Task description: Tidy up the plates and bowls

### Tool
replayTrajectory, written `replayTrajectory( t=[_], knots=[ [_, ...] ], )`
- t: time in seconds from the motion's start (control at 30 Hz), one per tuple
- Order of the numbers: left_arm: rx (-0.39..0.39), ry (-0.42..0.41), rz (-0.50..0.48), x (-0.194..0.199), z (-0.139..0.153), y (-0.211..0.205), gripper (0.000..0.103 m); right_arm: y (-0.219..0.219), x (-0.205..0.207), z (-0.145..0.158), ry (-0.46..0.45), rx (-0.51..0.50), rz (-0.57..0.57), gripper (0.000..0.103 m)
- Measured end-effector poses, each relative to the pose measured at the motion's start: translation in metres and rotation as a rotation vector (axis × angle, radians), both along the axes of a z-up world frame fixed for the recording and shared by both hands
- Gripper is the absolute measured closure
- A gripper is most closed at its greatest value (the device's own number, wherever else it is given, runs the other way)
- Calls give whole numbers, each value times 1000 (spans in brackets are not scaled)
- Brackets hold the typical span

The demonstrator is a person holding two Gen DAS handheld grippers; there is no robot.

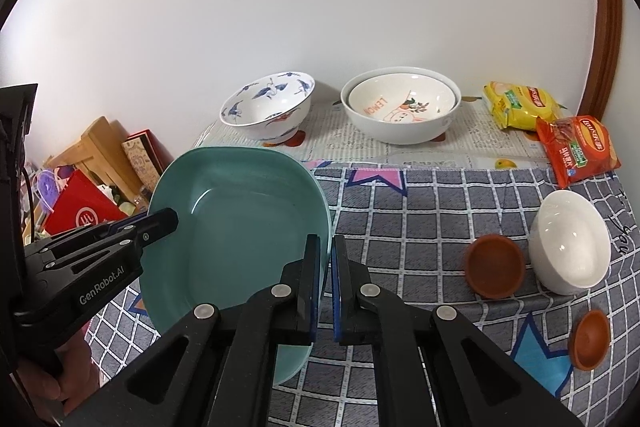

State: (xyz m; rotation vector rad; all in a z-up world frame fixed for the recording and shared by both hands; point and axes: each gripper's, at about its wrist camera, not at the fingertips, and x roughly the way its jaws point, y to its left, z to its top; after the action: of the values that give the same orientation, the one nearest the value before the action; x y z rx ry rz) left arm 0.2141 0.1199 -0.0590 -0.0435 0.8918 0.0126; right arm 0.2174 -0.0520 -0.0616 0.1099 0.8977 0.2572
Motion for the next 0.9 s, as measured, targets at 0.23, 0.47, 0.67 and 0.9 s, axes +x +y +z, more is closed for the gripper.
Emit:
replayTrajectory(
  t=[0.23, 0.47, 0.67, 0.9],
  knots=[
    [-7, 0, 15, -1, -2, 14, 94, 12, 1, -3, 3, -4, 15, 98],
    [-15, 1, 31, -1, -3, 25, 94, 24, 3, -4, 5, -11, 30, 98],
    [-18, 7, 39, 0, -7, 33, 94, 32, 5, -7, 10, -16, 39, 98],
    [-24, 13, 53, 2, -10, 42, 94, 42, 7, -12, 19, -21, 49, 98]
  ],
)
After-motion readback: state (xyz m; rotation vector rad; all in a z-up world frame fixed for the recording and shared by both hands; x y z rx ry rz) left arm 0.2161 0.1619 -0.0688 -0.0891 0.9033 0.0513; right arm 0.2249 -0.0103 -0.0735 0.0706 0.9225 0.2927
